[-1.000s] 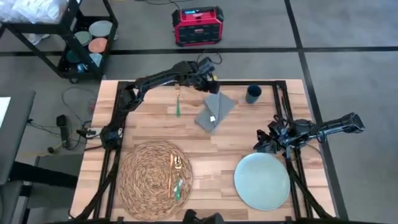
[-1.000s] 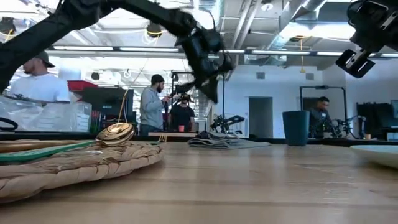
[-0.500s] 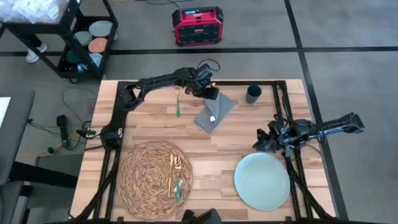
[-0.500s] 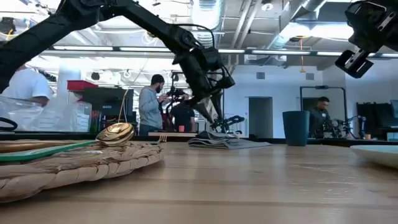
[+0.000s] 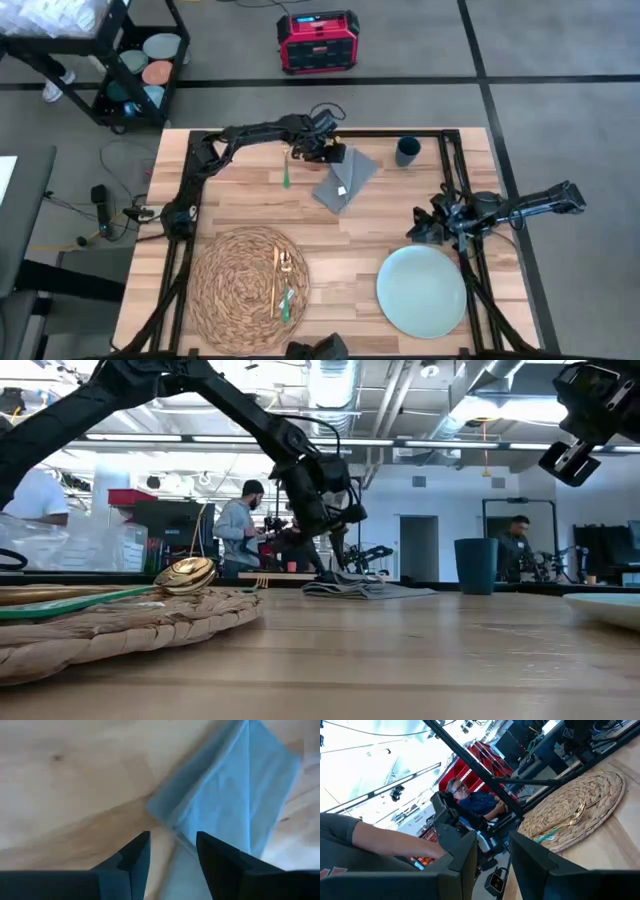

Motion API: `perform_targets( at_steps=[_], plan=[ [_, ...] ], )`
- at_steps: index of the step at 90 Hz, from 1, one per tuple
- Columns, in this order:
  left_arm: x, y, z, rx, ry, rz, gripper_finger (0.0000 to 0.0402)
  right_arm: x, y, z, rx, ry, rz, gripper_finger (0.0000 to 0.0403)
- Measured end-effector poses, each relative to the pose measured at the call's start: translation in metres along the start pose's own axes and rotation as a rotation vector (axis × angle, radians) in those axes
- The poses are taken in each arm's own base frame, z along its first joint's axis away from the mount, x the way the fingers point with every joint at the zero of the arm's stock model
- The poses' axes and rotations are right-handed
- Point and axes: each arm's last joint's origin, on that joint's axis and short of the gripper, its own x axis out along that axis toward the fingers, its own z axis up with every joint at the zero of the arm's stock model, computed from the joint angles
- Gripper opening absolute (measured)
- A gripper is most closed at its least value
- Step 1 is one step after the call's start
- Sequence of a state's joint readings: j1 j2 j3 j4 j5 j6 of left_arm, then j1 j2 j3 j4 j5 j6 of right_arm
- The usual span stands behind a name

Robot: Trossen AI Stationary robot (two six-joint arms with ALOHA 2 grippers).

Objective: Set table place
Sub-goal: Fold the gray table napkin

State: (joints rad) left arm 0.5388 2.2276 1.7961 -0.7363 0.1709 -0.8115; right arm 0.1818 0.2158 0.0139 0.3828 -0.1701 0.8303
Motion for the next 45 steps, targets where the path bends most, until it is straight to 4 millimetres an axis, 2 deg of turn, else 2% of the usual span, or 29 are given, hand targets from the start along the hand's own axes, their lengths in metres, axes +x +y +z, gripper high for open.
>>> perform_targets(
  at_steps=[29,45],
  plan=[
    [0.001,-0.003,0.013,-0.090,-0.093,-0.098,0.0144,0.000,0.000,0.000,0.000,-0.013,-0.012,0.0103],
    [0.001,0.002,0.013,-0.087,-0.085,-0.063,0.0144,0.000,0.000,0.000,0.000,-0.013,-0.012,0.0103]
  ],
)
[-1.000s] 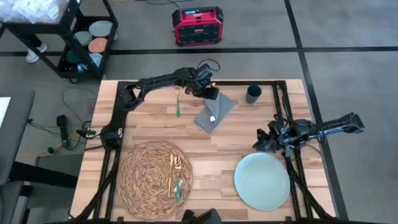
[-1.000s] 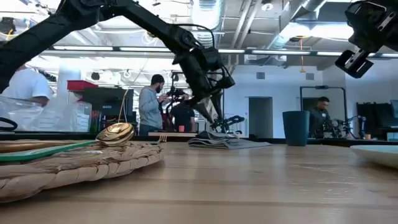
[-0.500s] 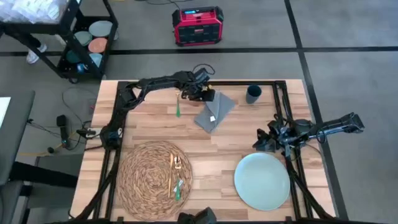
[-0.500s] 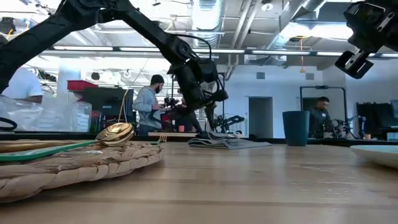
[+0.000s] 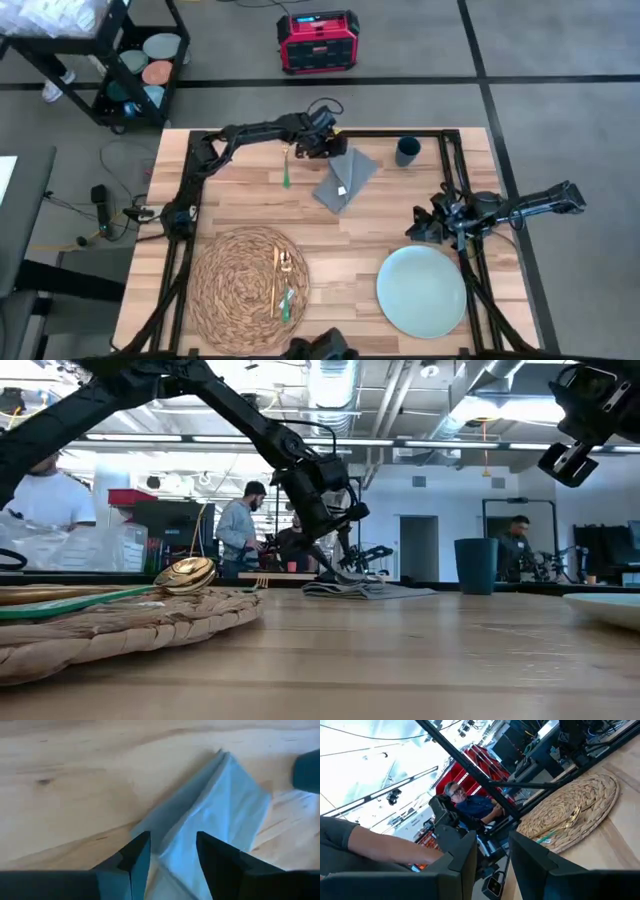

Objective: Set table place
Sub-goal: Fold the gray table napkin

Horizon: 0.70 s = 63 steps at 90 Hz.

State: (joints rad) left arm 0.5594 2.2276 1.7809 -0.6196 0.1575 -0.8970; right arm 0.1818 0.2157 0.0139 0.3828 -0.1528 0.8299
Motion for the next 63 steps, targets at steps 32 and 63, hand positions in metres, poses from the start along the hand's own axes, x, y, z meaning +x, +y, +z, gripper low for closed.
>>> perform_targets(
  at_steps=[32,63],
  plan=[
    [0.012,0.003,-0.004,-0.014,0.025,0.036,0.0142,0.000,0.000,0.000,-0.001,0.001,-0.002,0.0103],
    [0.010,0.004,-0.005,-0.057,0.046,0.039,0.0121,0.000,0.000,0.000,-0.015,-0.002,-0.001,0.0103]
  ],
)
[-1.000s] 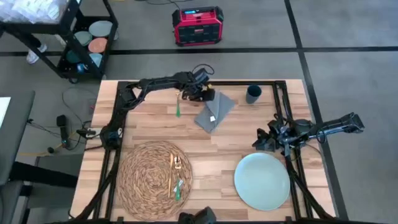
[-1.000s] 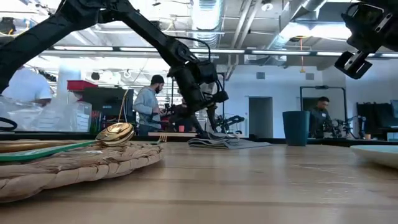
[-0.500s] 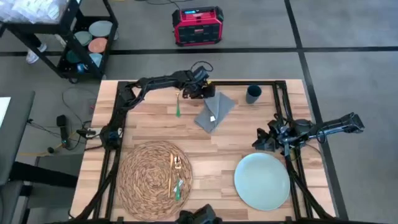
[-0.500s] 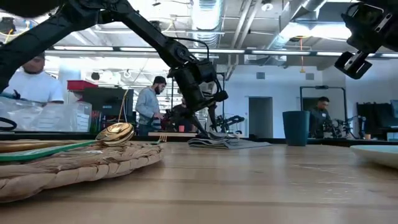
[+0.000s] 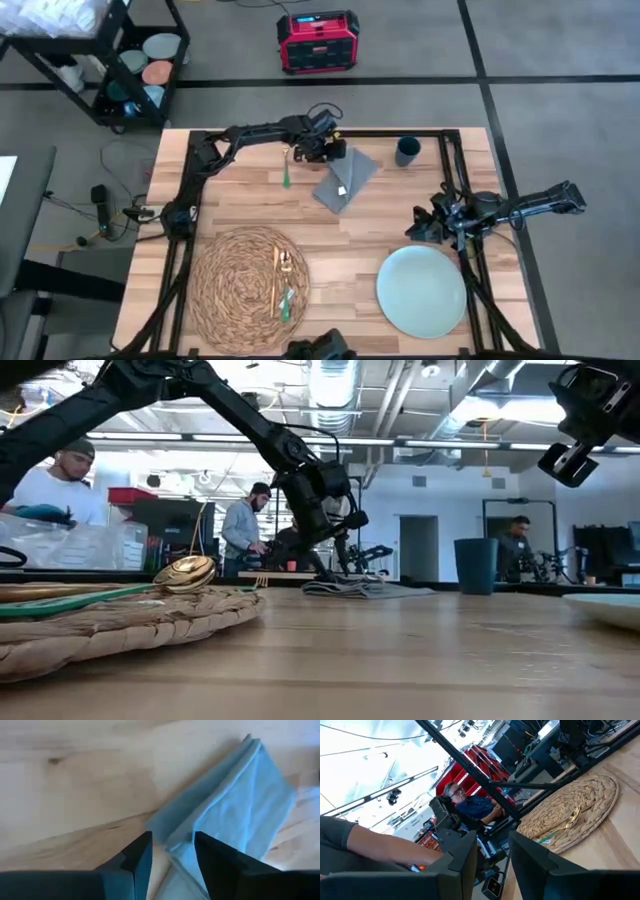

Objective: Set table place
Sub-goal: Fold the gray table napkin

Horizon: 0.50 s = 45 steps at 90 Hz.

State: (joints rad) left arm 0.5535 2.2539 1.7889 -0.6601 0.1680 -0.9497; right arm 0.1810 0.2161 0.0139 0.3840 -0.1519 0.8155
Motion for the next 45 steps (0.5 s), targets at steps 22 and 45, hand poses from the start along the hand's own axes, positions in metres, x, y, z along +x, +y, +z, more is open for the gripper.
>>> perform_targets(
  at_steps=[22,45],
  plan=[
    [0.0010,0.0070,0.0012,-0.027,0.020,0.044,0.0027,0.0000,0.0005,0.0015,-0.014,-0.029,-0.008,0.0103],
    [0.0007,0.0083,0.0022,-0.019,0.023,0.046,0.0002,0.0000,0.0005,0.0015,-0.017,-0.029,-0.008,0.0103]
  ],
)
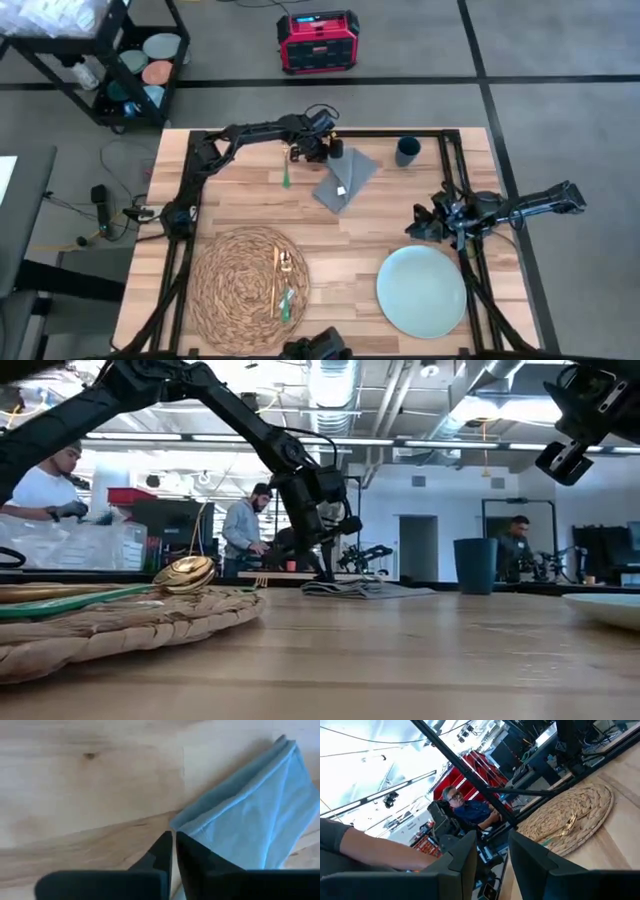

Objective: Set table place
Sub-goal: Fold the gray table napkin

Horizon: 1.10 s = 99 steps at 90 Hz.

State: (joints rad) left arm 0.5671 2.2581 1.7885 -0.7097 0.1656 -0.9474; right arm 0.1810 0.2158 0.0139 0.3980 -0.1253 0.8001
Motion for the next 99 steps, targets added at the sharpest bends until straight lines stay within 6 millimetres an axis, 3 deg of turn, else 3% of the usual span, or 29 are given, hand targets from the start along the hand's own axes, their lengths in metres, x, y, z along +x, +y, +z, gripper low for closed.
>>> perform_targets(
  at_steps=[11,21,35,53,65,75,88,99],
  plan=[
    [-0.002,-0.006,0.000,0.073,0.063,-0.108,0.0001,0.000,0.000,0.000,0.004,0.000,0.001,0.0103],
    [-0.024,-0.011,-0.003,0.202,0.097,-0.166,0.0001,0.000,0.001,0.001,0.003,-0.006,0.008,0.0103],
    [-0.048,-0.008,-0.005,0.285,0.066,-0.060,0.0000,0.000,0.001,0.001,0.003,-0.005,0.007,0.0103],
    [-0.069,-0.005,-0.006,0.612,0.197,0.111,0.0000,0.000,0.001,0.000,0.006,-0.002,0.008,0.0103],
    [-0.081,-0.017,0.002,0.767,0.127,0.116,0.0000,0.000,0.001,0.000,0.011,-0.002,0.009,0.0103],
    [-0.091,-0.030,0.013,0.765,0.006,0.046,0.0000,0.000,0.001,0.001,0.011,-0.008,0.016,0.0103],
    [-0.091,-0.042,0.023,0.636,-0.092,-0.099,0.0001,0.000,0.004,0.004,0.006,-0.038,0.040,0.0103],
    [-0.070,-0.043,0.027,0.534,-0.058,-0.146,0.0018,0.000,0.004,0.004,0.005,-0.043,0.045,0.0103]
  ],
)
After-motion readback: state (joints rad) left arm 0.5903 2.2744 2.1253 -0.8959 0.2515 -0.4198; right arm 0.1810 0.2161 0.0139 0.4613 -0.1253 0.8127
